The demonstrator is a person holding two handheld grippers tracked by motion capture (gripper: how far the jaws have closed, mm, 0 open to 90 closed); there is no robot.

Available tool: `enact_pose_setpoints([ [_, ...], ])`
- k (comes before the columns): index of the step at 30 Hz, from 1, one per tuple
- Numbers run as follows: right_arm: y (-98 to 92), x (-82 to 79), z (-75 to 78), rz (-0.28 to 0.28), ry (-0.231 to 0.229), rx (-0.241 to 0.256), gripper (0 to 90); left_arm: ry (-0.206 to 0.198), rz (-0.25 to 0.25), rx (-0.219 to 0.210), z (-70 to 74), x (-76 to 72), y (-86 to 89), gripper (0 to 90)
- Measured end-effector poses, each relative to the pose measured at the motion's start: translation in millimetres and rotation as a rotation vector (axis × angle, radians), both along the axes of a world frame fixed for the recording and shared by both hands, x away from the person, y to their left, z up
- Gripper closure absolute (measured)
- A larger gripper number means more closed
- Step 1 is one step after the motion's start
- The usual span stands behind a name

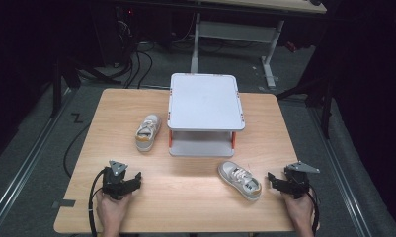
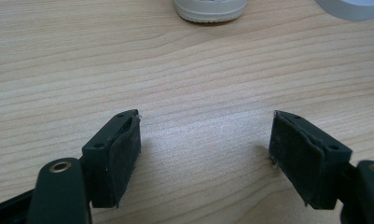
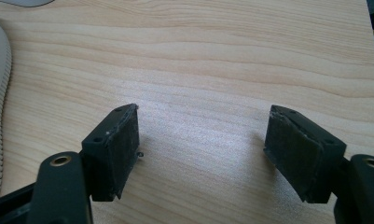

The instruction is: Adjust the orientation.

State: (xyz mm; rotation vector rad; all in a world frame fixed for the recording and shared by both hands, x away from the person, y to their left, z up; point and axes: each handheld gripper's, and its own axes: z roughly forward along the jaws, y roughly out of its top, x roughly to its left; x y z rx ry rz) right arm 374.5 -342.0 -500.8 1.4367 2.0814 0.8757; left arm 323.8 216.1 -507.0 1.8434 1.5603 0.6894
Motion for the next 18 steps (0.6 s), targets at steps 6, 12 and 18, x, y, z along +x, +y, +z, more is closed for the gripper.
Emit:
enact_pose_setpoints([
  [6, 0.0, 0.2, 0.0, 0.005, -0.001, 0.0, 26.0, -0.001, -0.009, 0.0, 0.1, 0.0, 0.1, 25.3],
  [12, 0.0, -0.4, 0.2, 0.01, -0.003, -0.001, 28.3, -0.003, -0.016, 0.001, 0.0, 0.1, 0.1, 26.1],
  [18, -0.1, -1.3, 0.2, 0.017, -0.006, 0.004, 30.9, -0.003, -0.009, -0.001, 0.1, 0.1, -0.3, 26.6],
])
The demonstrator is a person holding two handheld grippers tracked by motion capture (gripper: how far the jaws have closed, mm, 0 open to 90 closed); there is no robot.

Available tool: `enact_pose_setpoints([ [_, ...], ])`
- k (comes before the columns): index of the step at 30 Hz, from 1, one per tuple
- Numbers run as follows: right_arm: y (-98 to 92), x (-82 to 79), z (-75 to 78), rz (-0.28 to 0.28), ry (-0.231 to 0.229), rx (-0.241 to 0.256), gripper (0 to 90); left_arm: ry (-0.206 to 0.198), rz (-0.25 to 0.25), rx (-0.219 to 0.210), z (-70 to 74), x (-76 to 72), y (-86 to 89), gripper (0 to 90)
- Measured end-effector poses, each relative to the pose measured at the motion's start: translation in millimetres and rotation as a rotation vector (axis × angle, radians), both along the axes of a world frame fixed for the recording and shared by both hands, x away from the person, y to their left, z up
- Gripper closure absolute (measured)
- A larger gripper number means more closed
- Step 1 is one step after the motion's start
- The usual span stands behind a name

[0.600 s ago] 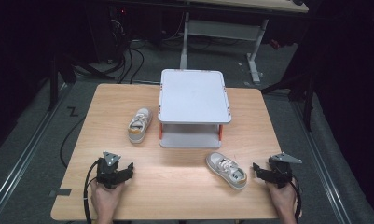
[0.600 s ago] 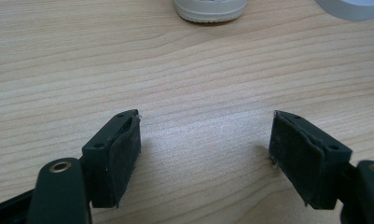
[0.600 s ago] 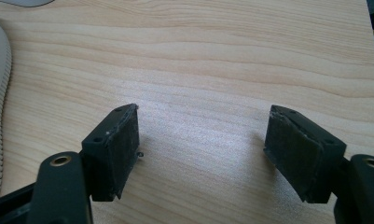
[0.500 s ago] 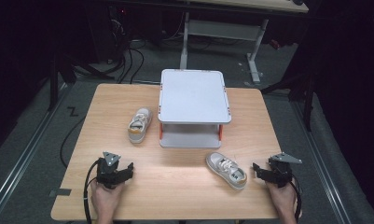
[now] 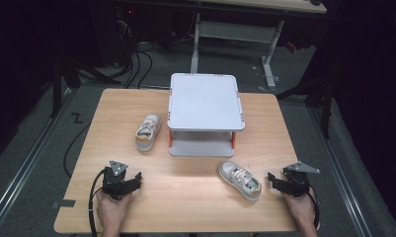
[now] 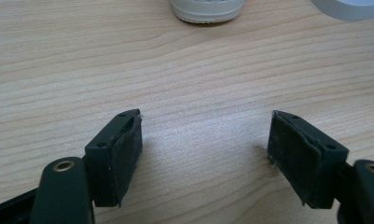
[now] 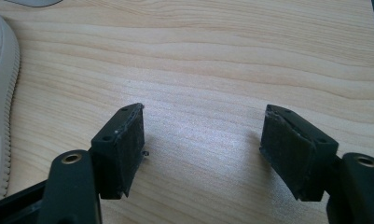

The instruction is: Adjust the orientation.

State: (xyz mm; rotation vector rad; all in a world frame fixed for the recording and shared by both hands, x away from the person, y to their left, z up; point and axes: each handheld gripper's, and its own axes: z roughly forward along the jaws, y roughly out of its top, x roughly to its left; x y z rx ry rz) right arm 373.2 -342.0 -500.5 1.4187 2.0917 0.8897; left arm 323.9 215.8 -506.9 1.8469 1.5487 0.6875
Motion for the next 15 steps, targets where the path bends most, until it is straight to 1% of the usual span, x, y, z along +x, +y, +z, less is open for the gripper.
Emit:
enact_pose_setpoints([
  [8, -0.2, -0.6, 0.1, 0.006, -0.001, 0.0, 32.1, 0.0, 0.001, -0.001, 0.0, 0.0, 0.0, 26.6],
  [12, -0.2, -0.9, 0.5, 0.02, 0.001, -0.002, 33.0, -0.002, 0.0, -0.001, 0.0, -0.1, 0.1, 27.3],
  [13, 0.7, -1.8, 0.5, 0.035, -0.001, -0.006, 32.6, -0.002, -0.001, 0.0, 0.1, -0.1, 0.0, 27.8],
  [15, 1.5, -2.6, 0.3, 0.045, -0.002, -0.006, 32.2, -0.002, 0.0, 0.0, 0.1, -0.2, 0.0, 27.9],
])
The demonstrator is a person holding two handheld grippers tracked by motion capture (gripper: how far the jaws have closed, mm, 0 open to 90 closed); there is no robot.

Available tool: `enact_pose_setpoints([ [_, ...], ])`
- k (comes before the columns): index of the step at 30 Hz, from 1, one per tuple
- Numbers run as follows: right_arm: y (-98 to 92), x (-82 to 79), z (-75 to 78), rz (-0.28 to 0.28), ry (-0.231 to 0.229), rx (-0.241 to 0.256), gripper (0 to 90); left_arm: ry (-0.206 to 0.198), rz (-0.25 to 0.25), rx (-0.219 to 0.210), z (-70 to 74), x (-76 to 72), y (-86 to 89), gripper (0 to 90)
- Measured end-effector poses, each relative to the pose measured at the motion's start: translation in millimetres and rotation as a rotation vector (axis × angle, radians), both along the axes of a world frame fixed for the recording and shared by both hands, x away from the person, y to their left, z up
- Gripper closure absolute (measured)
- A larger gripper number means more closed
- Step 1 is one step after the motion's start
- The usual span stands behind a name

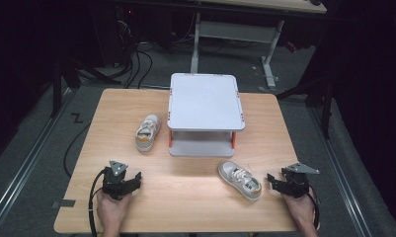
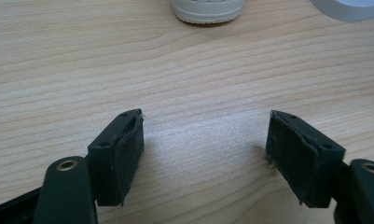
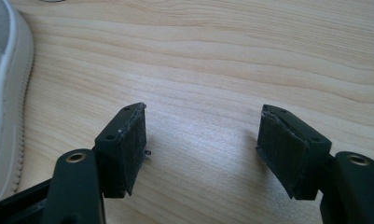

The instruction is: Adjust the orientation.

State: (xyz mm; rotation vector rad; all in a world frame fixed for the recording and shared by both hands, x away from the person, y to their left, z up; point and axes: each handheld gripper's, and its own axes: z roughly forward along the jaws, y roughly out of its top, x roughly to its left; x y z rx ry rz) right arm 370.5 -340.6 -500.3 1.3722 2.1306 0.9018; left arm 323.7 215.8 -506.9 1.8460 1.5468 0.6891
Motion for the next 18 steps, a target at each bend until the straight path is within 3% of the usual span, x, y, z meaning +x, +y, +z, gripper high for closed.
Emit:
enact_pose_setpoints([
  [8, -0.6, -4.3, 2.7, 0.047, 0.004, 0.04, 29.6, -0.001, 0.0, -0.001, 0.0, -0.1, -0.1, 28.2],
  [11, -1.5, -7.4, 7.6, 0.065, -0.009, 0.07, 28.6, -0.001, 0.0, 0.0, 0.0, -0.1, -0.1, 28.4],
  [14, -1.0, -13.4, 18.6, 0.116, -0.01, 0.126, 33.1, -0.001, 0.0, 0.0, 0.0, -0.1, -0.1, 28.4],
  [18, 1.3, -18.4, 26.9, 0.157, -0.026, 0.154, 32.8, -0.001, 0.0, -0.001, 0.0, -0.1, -0.1, 28.4],
])
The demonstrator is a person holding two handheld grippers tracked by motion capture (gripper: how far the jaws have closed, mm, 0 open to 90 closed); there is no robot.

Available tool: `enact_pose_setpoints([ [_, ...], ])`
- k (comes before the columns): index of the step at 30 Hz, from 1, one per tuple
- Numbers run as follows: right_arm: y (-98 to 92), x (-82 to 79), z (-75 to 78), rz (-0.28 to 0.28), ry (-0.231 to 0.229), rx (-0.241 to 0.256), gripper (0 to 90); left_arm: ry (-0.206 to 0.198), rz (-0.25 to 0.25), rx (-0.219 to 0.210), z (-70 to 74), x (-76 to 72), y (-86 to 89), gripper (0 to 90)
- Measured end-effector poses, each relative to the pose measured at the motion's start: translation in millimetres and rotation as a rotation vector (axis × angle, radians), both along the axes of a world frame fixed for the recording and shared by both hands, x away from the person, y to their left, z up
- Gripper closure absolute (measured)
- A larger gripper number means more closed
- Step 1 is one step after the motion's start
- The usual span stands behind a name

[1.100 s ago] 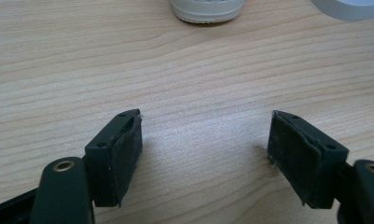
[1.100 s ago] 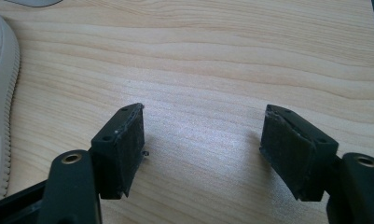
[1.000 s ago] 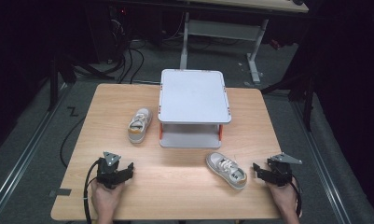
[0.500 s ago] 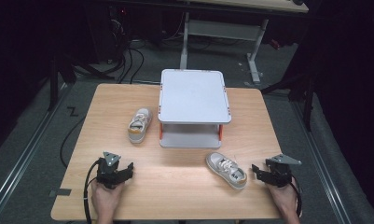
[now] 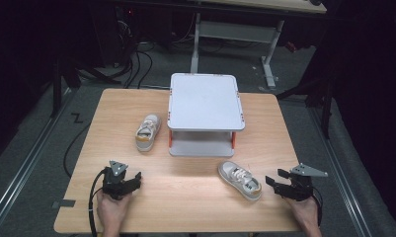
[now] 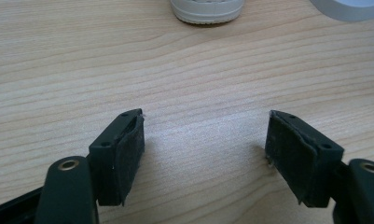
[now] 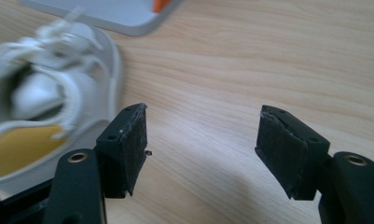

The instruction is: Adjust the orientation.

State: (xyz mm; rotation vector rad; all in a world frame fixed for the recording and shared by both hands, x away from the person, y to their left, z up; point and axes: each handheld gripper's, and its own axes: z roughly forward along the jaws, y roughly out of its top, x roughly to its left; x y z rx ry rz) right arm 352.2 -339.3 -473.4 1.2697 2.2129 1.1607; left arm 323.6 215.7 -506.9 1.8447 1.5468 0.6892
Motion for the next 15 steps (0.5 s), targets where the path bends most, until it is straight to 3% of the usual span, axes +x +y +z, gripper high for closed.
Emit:
enact_pose_setpoints([
  [3, 4.4, -3.9, 11.2, 0.057, -0.011, 0.049, 27.8, 0.0, 0.0, 0.0, 0.0, 0.0, 0.0, 28.5],
  [7, 14.0, -4.8, 20.7, 0.116, 0.011, 0.065, 25.2, -0.001, 0.002, 0.001, 0.1, -0.4, -0.1, 28.9],
  [15, 45.1, -1.3, 26.2, 0.222, 0.042, 0.024, 23.0, -0.002, 0.002, 0.001, 0.0, -0.5, -0.1, 28.9],
])
